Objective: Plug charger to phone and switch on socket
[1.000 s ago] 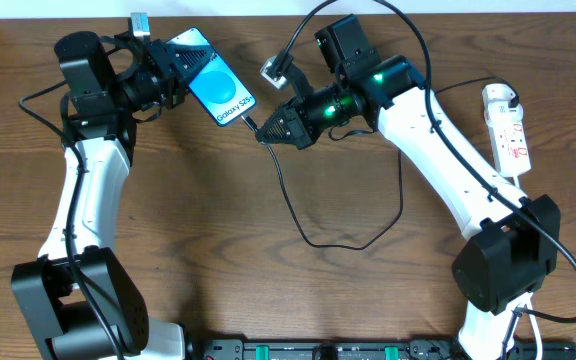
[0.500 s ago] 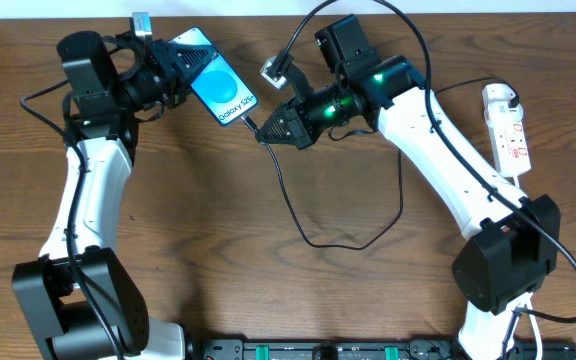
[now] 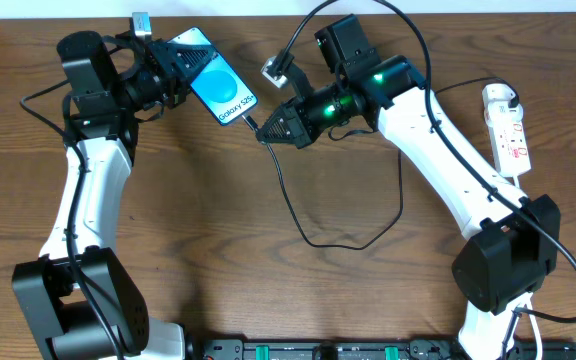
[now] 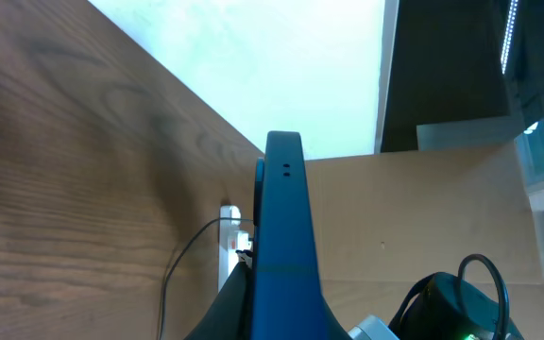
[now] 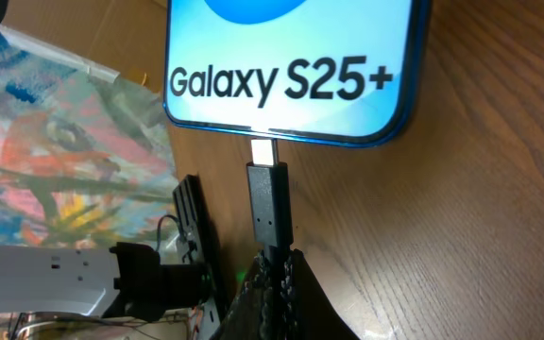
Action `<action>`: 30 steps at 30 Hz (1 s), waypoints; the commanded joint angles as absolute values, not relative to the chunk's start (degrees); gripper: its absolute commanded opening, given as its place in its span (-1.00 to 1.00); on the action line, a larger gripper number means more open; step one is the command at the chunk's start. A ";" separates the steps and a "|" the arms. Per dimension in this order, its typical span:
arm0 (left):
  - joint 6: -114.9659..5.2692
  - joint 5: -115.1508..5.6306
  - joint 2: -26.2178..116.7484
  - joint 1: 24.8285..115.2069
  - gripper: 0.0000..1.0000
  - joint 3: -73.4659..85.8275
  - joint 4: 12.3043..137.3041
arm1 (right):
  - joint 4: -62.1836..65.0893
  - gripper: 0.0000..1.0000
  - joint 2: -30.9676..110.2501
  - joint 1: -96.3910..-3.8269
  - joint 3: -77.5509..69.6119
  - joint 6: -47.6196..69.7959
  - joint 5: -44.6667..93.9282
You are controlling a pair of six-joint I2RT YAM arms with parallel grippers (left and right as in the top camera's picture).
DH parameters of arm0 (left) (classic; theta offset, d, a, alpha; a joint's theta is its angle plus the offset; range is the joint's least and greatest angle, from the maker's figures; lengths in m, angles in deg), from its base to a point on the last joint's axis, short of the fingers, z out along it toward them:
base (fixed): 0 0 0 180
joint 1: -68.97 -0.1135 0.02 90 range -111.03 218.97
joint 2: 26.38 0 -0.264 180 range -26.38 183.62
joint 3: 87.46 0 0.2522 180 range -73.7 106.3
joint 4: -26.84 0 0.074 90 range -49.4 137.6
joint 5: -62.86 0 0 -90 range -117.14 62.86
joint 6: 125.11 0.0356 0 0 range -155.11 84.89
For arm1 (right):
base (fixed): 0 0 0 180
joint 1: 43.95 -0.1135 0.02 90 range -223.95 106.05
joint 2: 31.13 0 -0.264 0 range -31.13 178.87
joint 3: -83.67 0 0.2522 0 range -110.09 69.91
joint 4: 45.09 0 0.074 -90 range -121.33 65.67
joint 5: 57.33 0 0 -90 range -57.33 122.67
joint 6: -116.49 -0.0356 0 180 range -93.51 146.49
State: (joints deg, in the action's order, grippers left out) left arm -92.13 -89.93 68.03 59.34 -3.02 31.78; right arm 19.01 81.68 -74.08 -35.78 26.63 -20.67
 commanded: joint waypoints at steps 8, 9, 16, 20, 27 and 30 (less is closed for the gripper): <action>-92.43 -90.54 68.07 59.47 -0.86 -1.86 31.45 | 18.14 -0.98 81.73 -74.03 -36.04 24.57 -20.82; -92.43 -90.56 68.07 59.47 -0.85 -1.86 31.45 | 18.12 -0.98 81.73 -74.03 -36.04 24.57 -20.82; -92.43 -90.54 68.07 59.47 -0.86 -1.86 31.45 | 18.12 -0.98 81.73 -74.03 -36.04 24.57 -20.82; -92.43 -90.54 68.07 59.73 -0.86 -1.86 31.45 | 18.14 -0.98 81.73 -74.05 -36.04 24.57 -20.82; -92.43 -90.52 68.07 59.95 -0.86 -1.86 31.43 | 18.16 -0.98 81.73 -74.08 -36.04 24.16 -20.84; -92.43 -90.52 68.07 59.95 -0.86 -1.86 31.43 | 18.14 -0.98 81.73 -74.29 -36.04 24.16 -20.84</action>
State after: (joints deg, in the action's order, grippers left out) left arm -92.13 -89.56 68.03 59.45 -3.02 31.78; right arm 18.51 81.68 -74.08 -35.78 24.75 -20.41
